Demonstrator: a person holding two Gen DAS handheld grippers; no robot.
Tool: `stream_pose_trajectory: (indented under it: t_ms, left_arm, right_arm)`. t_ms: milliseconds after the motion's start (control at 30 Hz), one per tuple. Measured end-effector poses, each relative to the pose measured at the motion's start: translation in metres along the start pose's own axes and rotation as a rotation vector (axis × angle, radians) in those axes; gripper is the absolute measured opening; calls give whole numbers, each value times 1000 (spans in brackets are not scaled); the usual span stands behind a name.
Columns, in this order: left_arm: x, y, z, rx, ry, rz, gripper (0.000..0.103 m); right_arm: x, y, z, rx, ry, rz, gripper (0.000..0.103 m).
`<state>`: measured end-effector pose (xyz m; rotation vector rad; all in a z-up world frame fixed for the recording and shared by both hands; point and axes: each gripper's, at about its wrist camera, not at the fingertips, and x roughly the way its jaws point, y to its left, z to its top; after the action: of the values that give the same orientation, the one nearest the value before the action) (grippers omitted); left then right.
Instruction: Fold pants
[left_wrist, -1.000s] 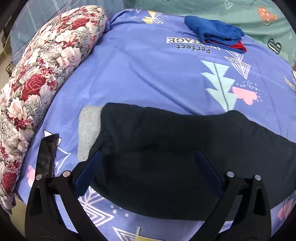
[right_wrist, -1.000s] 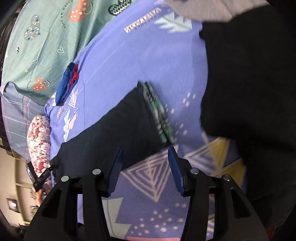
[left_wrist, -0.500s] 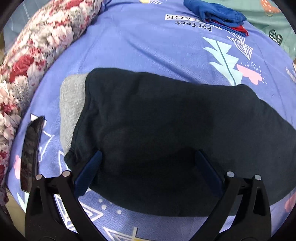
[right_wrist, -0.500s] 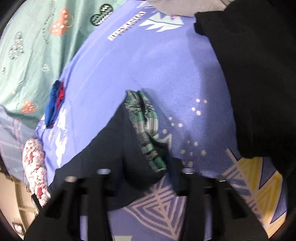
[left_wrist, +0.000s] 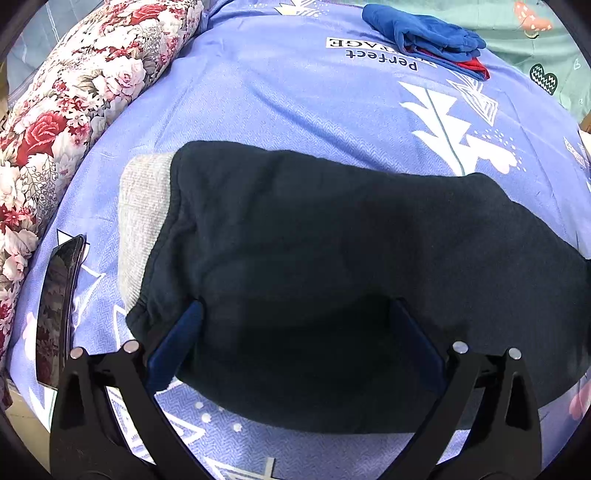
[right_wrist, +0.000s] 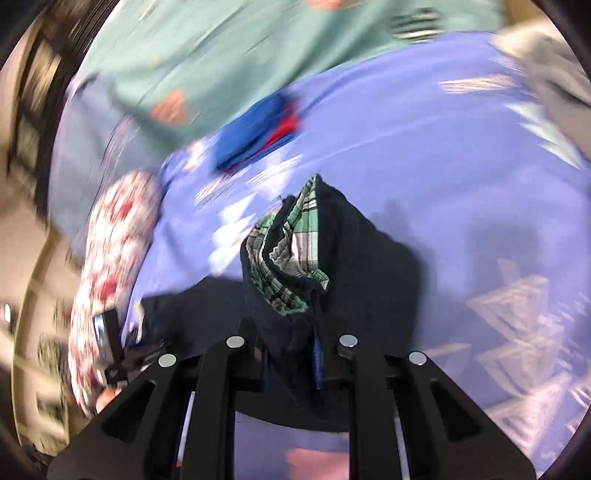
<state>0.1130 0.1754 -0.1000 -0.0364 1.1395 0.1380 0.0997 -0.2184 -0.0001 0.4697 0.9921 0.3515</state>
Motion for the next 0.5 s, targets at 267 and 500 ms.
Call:
stream_pose_trajectory:
  t_ms: [267,500]
  left_arm:
    - [-3,3,-5,4,-11,-23,101]
    - [-5,1,-2,-21,-13,-21,101]
  right_arm:
    - [131,94,-52,-286,294,-57,26]
    - [115,84,-52,-272,380,136,69]
